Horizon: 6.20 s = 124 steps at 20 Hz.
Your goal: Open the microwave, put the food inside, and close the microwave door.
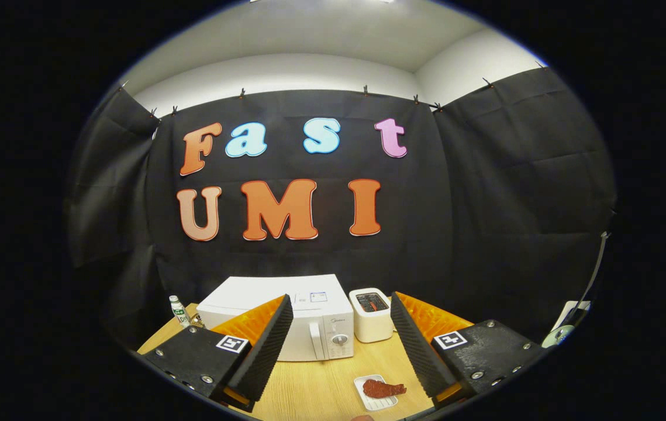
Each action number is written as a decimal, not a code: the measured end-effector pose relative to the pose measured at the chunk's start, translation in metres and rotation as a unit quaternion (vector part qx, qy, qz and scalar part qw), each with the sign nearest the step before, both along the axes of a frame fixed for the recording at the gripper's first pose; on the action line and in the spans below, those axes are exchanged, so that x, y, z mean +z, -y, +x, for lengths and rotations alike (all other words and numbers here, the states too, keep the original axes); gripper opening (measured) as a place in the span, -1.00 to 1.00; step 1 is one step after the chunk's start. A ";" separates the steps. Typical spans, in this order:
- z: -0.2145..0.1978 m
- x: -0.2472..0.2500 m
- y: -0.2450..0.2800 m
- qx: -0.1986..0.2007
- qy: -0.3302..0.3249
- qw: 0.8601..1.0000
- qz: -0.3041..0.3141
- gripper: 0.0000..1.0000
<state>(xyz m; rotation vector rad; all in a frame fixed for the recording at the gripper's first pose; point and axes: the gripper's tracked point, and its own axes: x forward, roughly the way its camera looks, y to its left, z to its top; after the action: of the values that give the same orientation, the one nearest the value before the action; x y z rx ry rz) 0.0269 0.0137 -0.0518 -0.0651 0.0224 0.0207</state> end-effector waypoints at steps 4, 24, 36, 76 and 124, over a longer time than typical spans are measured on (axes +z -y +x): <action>0.023 -0.026 -0.012 0.016 -0.007 1.000 -0.010 0.98; 0.174 -0.259 -0.048 0.042 -0.189 0.978 -0.078 0.89; 0.194 -0.273 -0.045 0.028 -0.192 0.980 -0.032 -0.70; -0.117 -0.286 -0.244 0.038 -0.226 0.971 -0.071 -0.72; 0.037 -0.126 0.099 -0.010 -0.113 0.993 -0.039 0.96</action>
<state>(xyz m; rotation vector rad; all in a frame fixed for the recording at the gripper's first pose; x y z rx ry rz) 0.0634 -0.0855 -0.1777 -0.1407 0.2505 0.0080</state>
